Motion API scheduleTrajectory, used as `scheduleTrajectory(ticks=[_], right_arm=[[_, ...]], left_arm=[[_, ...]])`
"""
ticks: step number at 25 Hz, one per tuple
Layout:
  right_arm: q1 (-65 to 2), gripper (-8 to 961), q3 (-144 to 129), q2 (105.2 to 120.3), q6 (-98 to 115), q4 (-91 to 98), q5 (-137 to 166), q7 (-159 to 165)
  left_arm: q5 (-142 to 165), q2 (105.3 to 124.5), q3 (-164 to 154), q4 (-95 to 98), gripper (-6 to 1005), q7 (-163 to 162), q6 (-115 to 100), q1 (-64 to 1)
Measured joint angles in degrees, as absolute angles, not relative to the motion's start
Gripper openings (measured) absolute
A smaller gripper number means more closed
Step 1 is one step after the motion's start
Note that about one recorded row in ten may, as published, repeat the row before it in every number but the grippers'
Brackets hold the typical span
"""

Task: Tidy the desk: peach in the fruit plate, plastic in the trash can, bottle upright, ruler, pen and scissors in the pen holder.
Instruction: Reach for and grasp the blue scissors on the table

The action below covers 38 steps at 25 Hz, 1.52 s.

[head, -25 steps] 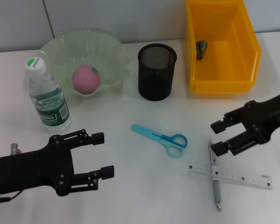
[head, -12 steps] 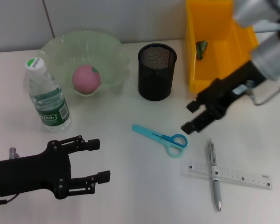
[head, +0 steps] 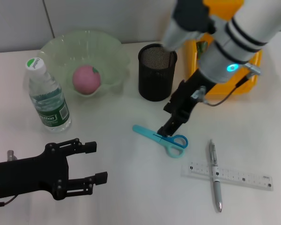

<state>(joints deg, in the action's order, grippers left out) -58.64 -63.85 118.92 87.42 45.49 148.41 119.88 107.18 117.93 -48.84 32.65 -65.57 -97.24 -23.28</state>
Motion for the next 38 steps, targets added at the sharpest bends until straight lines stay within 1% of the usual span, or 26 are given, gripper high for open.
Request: scheduleTrajectory(ticks=[3,10,15,23,38], right_arm=[[-59.97,783,-69.58,119.12,80.71,42.58,148.65,124.88],[-62.10,784,-73.24,119.47,76.50,38.62,148.38,128.38],[-63.83,784,-75.66,119.72,74.65,35.86,148.32,134.19],[-64.47,783,-84.78,119.85,73.74,36.11,145.75,142.43],[-65.70,784,-94.86,119.88,72.67,36.19,141.65,147.49]], left_arm=[[107.25,117.94,-49.14,32.65,803,-65.90,-96.73,-23.32],[107.38,117.95,-49.23,32.62,803,-65.97,-96.11,-23.30],[107.43,117.63,-49.30,32.60,803,-66.58,-96.06,-23.57],[109.29,117.58,-49.11,32.60,802,-66.88,-95.75,-23.87],[110.22,117.77,-49.21,32.60,801,-66.89,-95.57,-23.83]])
